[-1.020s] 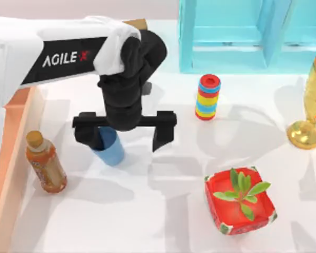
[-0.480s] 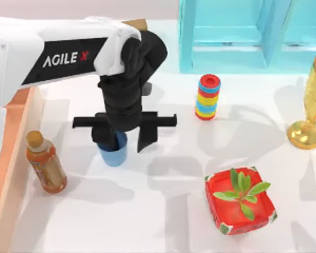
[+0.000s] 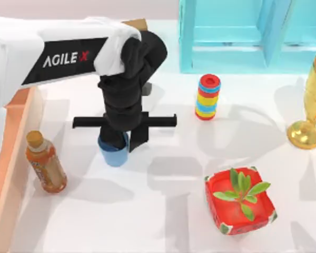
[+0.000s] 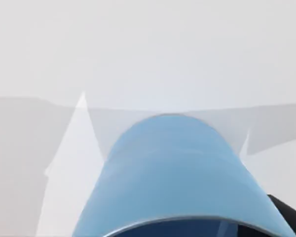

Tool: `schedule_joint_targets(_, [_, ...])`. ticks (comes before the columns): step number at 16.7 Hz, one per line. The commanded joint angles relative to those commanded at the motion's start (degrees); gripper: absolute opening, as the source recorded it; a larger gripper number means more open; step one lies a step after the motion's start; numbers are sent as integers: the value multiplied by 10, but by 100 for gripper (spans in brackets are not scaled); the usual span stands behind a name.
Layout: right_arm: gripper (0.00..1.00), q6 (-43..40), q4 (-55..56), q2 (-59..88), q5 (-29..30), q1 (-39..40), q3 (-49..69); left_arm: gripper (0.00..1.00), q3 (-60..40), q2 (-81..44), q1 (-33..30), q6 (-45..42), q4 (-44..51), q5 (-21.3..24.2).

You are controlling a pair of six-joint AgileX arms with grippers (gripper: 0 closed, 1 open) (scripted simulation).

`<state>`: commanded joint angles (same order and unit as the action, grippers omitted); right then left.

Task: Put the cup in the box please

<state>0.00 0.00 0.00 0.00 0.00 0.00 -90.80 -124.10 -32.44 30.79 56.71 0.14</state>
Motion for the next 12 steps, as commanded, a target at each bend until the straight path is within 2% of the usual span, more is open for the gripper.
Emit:
schedule_joint_targets(7, [100,0,0,0,0,0,0,0,-3,13,7,-21,4,5])
schedule_joint_targets(9, [100,0,0,0,0,0,0,0,-7,35,29,-64,14,14])
schedule_joint_targets(12, [100,0,0,0,0,0,0,0,-15,82,100,-154,45,25])
